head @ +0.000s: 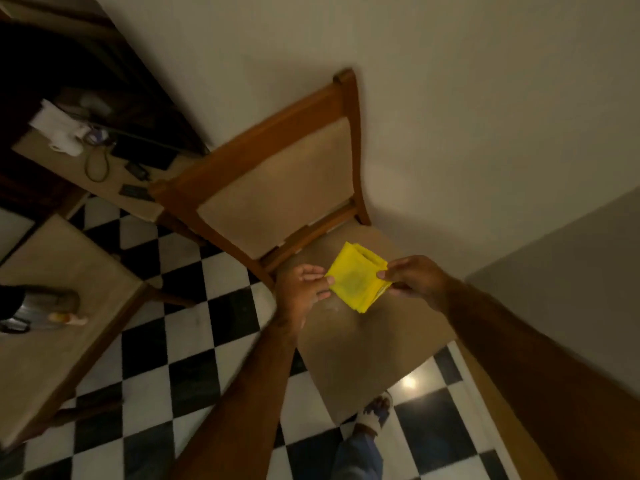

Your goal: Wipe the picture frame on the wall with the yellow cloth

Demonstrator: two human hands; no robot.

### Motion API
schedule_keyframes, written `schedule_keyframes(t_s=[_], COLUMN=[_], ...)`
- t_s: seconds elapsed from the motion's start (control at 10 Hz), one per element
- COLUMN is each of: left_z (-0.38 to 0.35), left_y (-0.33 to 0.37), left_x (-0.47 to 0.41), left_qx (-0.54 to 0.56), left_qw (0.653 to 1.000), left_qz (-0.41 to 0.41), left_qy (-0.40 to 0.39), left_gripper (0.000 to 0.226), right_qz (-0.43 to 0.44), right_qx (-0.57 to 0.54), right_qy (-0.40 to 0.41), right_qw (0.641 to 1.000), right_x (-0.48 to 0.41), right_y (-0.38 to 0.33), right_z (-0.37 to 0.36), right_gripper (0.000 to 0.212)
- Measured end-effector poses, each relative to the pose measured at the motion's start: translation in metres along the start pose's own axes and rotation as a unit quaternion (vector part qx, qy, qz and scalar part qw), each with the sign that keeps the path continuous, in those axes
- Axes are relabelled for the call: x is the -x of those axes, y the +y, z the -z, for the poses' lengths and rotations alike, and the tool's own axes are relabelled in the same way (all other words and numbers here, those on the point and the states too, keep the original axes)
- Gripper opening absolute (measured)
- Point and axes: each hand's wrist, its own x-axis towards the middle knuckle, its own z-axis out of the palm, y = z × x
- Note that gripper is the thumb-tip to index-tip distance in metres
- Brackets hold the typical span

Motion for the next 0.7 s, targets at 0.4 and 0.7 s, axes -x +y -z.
schedule_keyframes(t_s=[0.4, 0.7], left_z=[-0.018, -0.035], left_y=[-0.161, -0.155], left_x=[-0.118, -0.106], left_qx=[-0.218, -0.408], left_qw=[0.973, 0.908], left_qz=[0.081, -0.044], left_qy=[-0.007, -0.081], left_gripper=[0.016, 0.040], right_qz=[-0.085, 0.045], right_qx=[-0.028, 0.347], right_qy=[0.120, 0.105], right_qw=[0.989, 0.931], right_x=[-0.121, -0.108], right_y=[0.164, 0.156], right_z=[-0.024, -0.018], right_gripper=[0.019, 0.070])
